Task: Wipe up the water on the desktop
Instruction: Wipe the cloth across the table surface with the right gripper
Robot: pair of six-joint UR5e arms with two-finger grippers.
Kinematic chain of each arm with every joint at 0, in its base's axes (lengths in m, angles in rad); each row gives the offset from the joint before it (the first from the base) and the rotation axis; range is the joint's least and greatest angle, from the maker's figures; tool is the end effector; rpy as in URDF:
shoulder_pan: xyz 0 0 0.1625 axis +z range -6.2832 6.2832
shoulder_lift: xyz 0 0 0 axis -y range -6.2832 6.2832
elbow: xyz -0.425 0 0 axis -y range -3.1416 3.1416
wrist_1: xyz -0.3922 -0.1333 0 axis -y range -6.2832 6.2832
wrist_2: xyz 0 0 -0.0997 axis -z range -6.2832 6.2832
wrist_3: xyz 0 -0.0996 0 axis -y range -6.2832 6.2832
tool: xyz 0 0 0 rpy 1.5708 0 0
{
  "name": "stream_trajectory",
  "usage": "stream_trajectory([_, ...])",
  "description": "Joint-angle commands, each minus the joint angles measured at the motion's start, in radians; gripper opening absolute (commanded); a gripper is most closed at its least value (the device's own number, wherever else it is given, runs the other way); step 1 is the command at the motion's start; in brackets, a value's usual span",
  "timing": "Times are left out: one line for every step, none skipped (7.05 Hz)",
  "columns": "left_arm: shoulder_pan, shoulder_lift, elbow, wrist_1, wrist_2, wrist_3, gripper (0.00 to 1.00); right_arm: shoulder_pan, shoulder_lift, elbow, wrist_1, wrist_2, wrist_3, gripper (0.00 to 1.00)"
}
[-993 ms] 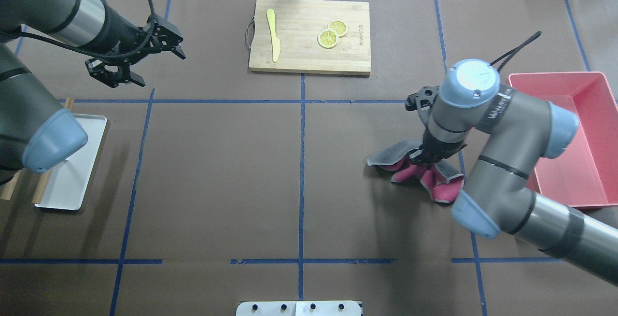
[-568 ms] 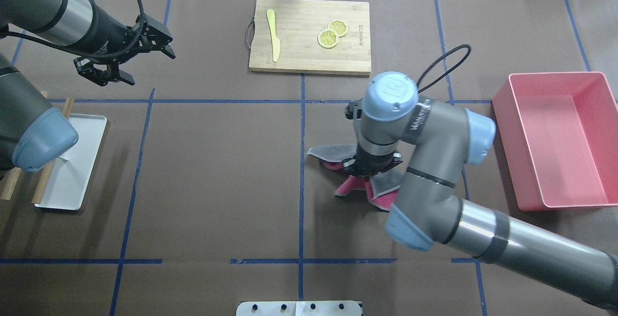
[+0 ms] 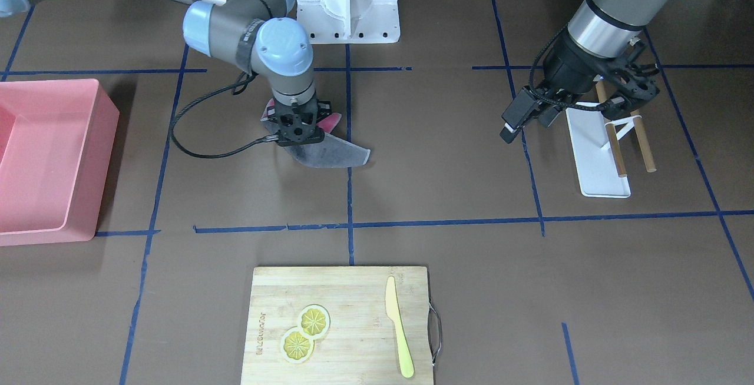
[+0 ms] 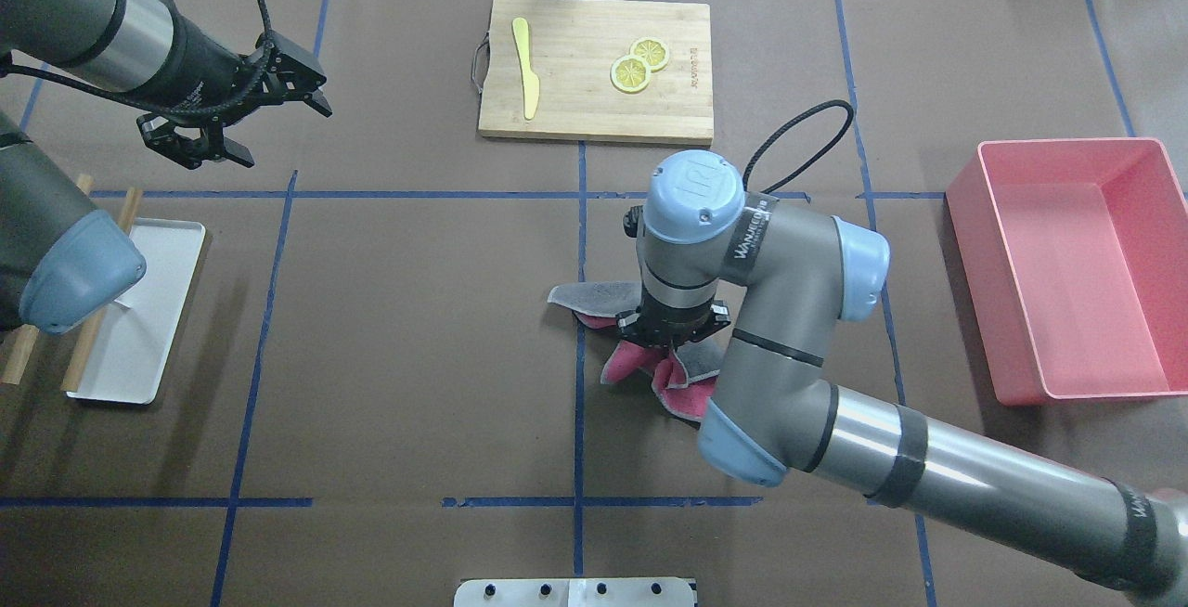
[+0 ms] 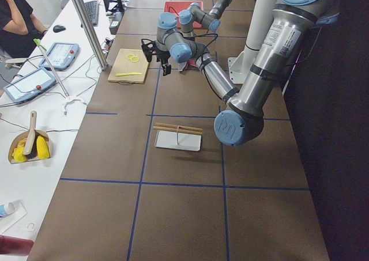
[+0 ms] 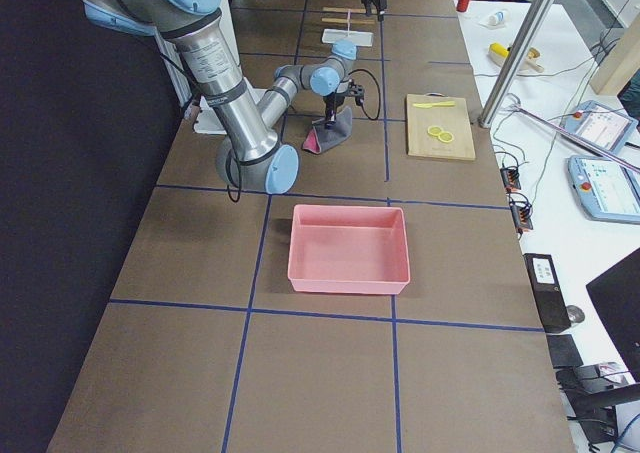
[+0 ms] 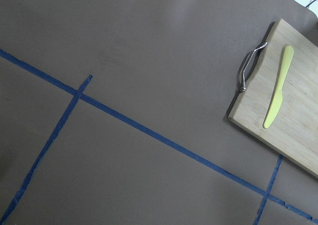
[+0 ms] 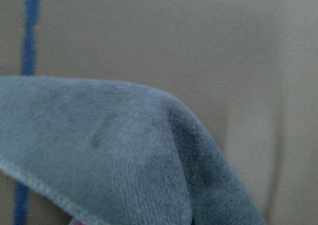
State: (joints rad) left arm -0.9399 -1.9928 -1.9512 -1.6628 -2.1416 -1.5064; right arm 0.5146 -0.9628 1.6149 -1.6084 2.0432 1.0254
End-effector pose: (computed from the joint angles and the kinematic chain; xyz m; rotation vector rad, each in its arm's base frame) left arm 0.2746 -0.5107 0.2429 -0.0483 1.0290 -0.5431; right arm -0.5548 -0.4148 0.2883 -0.0898 -0.7517 -0.1744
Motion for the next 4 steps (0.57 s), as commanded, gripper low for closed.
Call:
stream_trajectory([0.001, 0.002, -0.005, 0.0, 0.0, 0.0, 1.0, 0.091, -0.228, 0.138, 0.076, 0.062, -0.144, 0.0])
stream_trajectory([0.001, 0.003, -0.006, 0.0, 0.0, 0.0, 1.0, 0.143, -0.291, 0.172, 0.074, 0.099, -0.186, 0.0])
stream_trajectory([0.001, 0.005, -0.006, 0.0, 0.0, 0.0, 1.0, 0.172, -0.366, 0.206, 0.074, 0.1, -0.274, 0.0])
stream_trajectory([0.001, 0.005, -0.008, 0.0, 0.0, 0.0, 1.0, 0.214, -0.434, 0.244, 0.074, 0.101, -0.328, 0.0])
